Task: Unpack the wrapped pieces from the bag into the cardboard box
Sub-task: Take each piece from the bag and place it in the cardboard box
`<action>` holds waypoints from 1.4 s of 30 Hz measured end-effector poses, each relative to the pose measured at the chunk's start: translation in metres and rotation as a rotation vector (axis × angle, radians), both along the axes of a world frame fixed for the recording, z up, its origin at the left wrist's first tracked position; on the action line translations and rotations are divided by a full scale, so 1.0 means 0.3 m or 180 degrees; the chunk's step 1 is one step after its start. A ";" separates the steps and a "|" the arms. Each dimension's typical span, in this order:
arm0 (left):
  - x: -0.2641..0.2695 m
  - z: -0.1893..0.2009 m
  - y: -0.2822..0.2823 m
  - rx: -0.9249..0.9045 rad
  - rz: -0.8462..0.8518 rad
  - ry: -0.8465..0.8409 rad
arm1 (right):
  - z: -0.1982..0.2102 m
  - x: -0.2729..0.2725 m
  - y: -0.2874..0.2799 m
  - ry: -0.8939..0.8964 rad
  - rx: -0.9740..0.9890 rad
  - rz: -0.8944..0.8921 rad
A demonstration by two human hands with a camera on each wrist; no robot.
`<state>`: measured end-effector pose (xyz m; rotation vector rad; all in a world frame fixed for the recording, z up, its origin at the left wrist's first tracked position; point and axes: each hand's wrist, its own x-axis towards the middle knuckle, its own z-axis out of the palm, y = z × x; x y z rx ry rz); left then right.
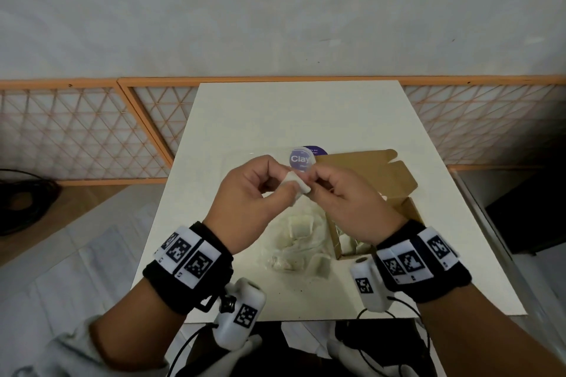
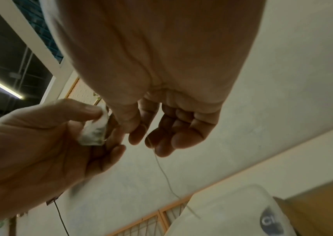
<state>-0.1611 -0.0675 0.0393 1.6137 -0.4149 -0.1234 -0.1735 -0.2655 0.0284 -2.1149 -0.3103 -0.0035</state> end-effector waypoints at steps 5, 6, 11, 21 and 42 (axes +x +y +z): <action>0.004 -0.002 0.011 -0.0111 0.0016 0.0267 | -0.074 -0.045 -0.011 0.0289 0.0169 0.0001; 0.004 -0.003 0.014 -0.0120 0.0024 0.0299 | -0.101 -0.058 -0.023 0.0389 0.0063 0.0023; -0.006 -0.013 0.027 -0.0159 -0.0007 0.0516 | -0.247 -0.120 -0.048 0.0625 -0.1673 0.0491; -0.032 -0.022 0.025 -0.0053 0.0000 0.0669 | -0.405 -0.129 -0.012 0.0631 -0.2780 0.0648; -0.053 0.030 -0.020 -0.0259 -0.0196 0.0581 | 0.086 -0.115 -0.154 0.0541 0.0799 -0.0588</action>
